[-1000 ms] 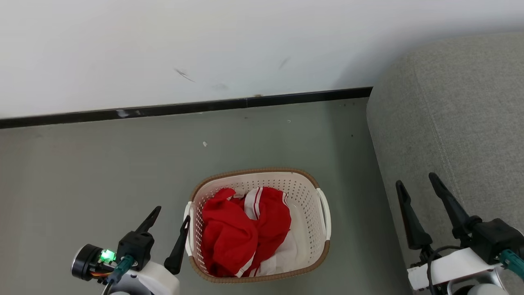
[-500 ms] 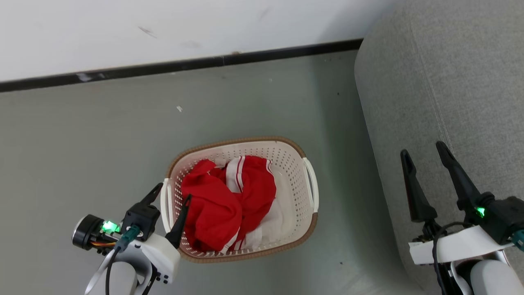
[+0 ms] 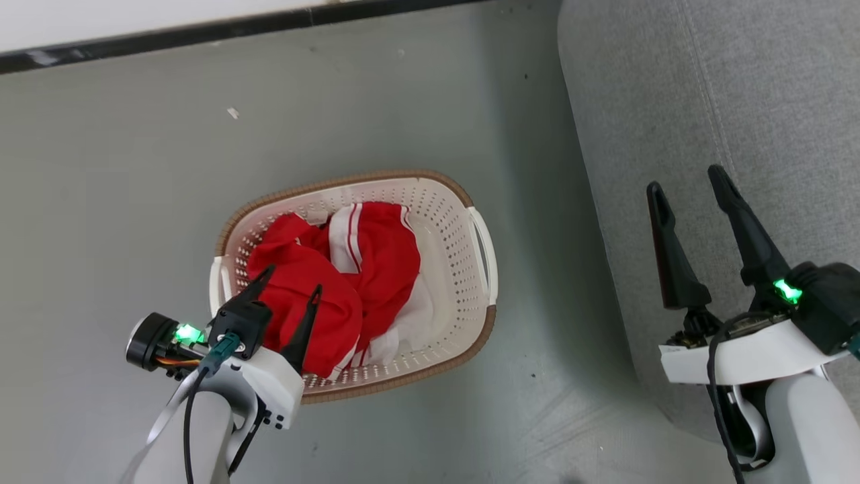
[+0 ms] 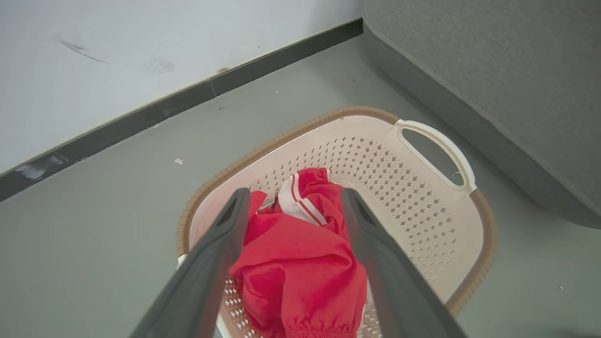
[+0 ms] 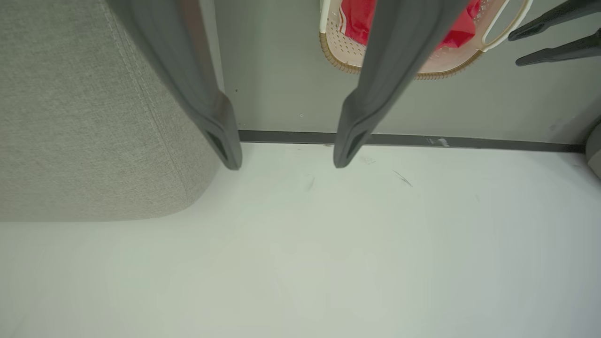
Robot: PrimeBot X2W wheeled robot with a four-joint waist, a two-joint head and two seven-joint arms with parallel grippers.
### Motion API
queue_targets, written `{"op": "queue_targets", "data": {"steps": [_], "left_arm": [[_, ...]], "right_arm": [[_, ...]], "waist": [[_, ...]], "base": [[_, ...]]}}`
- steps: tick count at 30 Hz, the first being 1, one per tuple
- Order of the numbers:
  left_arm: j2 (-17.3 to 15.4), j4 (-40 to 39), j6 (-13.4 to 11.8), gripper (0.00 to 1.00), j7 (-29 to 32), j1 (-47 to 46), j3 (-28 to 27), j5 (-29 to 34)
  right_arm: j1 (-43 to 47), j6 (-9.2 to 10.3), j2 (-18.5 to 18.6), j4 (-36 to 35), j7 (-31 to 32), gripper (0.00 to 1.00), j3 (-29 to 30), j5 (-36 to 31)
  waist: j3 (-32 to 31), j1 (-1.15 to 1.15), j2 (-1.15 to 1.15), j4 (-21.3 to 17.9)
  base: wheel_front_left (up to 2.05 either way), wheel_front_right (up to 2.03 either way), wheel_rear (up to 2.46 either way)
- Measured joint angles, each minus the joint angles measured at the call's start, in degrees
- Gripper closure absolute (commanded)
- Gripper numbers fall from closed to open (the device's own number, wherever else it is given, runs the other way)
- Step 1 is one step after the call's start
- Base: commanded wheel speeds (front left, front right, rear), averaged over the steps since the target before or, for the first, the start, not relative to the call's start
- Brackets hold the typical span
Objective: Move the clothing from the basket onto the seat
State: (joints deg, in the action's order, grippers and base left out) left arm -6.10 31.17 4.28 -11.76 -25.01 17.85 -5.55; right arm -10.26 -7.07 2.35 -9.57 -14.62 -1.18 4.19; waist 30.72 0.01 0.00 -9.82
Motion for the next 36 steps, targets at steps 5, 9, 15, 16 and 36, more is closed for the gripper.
{"op": "queue_targets", "data": {"steps": [5, 9, 15, 16, 36], "left_arm": [[-1.05, 1.45, 0.26, 0.0, -0.19, -1.91, 0.55, 1.76], [-1.22, 2.27, 0.26, 0.0, -0.43, -3.19, 0.48, 1.75], [-0.37, 3.14, 0.26, 0.0, -0.52, -3.77, 0.48, 1.71], [-0.16, 3.32, 0.26, 0.0, -0.65, -3.77, 0.51, 1.68], [-1.85, 7.11, -2.42, 0.0, -0.92, -3.77, -0.01, 2.75]], "right_arm": [[-2.4, 0.0, 0.01, -0.4, 0.0, 0.0, -0.3, 0.67], [-4.37, 0.0, 0.02, -0.43, 0.0, 0.0, -0.9, 1.7], [-6.32, 0.0, 0.02, -0.25, 0.0, 0.0, -1.6, 2.81], [-6.74, 0.0, 0.02, -0.2, 0.0, 0.0, -1.66, 3.01], [-11.76, 0.0, 0.03, 0.96, 0.0, 0.0, -3.34, 5.53]], "waist": [[2.83, 0.0, 0.0, -1.38], [4.91, 0.0, 0.0, -2.47], [7.66, 0.0, 0.0, -3.97], [8.07, 0.0, 0.0, -4.2], [13.73, 0.0, 0.0, -6.96]], "base": [[0.0, 0.0, 0.0], [0.0, 0.0, 0.0], [0.0, 0.0, 0.0], [0.0, 0.0, 0.0], [0.0, 0.0, 0.0]]}}
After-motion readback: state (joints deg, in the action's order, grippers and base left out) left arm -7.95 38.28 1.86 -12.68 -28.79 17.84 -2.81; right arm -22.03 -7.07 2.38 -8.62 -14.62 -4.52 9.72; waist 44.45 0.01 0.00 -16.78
